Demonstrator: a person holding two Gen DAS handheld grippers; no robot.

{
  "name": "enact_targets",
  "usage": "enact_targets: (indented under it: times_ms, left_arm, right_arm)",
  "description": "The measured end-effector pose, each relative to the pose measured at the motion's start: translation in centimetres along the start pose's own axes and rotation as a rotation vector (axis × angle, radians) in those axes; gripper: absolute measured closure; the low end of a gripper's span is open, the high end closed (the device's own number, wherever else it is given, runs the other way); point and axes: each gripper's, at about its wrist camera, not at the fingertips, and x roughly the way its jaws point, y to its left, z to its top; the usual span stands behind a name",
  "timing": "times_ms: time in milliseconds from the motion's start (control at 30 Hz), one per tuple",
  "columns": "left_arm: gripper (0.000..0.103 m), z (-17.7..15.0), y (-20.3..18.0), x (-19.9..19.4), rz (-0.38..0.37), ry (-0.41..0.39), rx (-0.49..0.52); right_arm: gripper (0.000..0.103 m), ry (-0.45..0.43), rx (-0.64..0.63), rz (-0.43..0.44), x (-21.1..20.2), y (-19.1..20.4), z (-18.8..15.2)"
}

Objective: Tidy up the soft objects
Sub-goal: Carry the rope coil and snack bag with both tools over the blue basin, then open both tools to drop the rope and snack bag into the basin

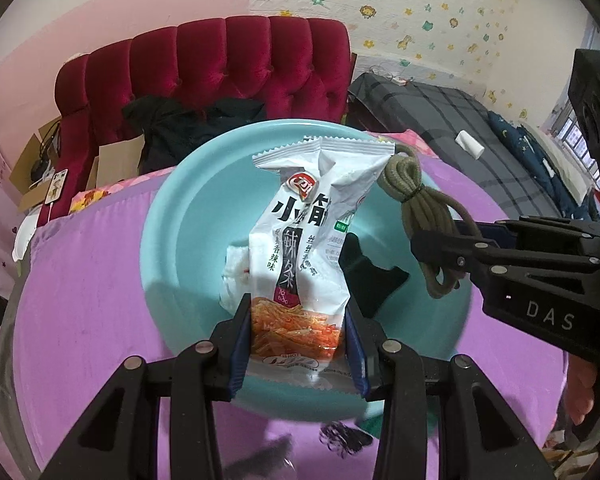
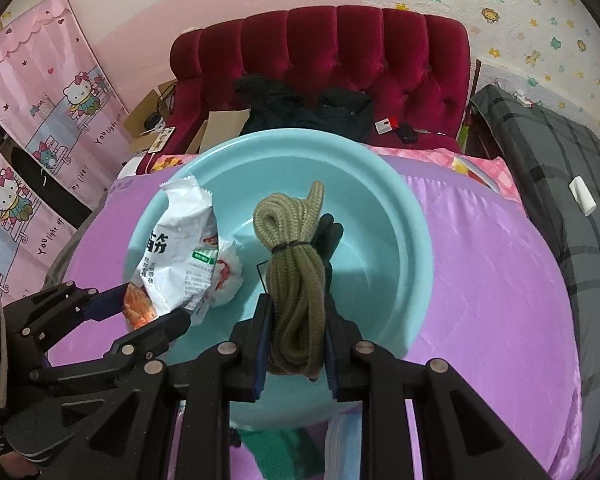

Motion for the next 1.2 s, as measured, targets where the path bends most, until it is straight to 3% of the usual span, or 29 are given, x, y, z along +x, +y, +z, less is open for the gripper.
enact_targets:
  times_ms: [533,933,1000,1067,1100,1133,1167,1200]
  left_arm:
    - [0.058,0.8,0.4,6.0,0.014,0.067,0.005]
    - [0.057,0.9,0.1,6.4,0.025,0.072,0.004]
    - [0.056,1.0,0.1,6.3,0.033,0.07,0.003]
    - [0.049,1.1,-0.1,5.9,0.052,0.06,0.002]
    - [0.034,1.1,-0.3,5.6,0.061,0.051,0.001]
    - [0.014,1.2,-0.4,5.3,0.066,0.038,-0.004]
    - [0.007,1.2,-0.3,5.0,0.07,0.027,-0.009]
    - [0.0,1.2,-0.4,4.7,0.077,0.013,-0.012]
  right_arm:
    - [0.078,0.045,0.033,-0.025,6.4,-1.2,2.2]
    - [0.075,0.046,0.063,-0.036,7.3,-1.7,2.2]
    - [0.068,0.039,0.07,-0.037,7.2,-1.7,2.2]
    - [0.049,0.027,0.079,-0.037,6.6,-1.7,2.2]
    - [0.045,0.019,0.081,-0.036,6.4,-1.7,2.3]
    - [0.034,0.002,0.078,-0.043,5.8,-1.6,2.4]
    - [0.019,-0.004,0.074,-0.048,5.6,-1.6,2.6]
    - [0.012,-0.01,0.07,-0.054,5.3,-1.6,2.7]
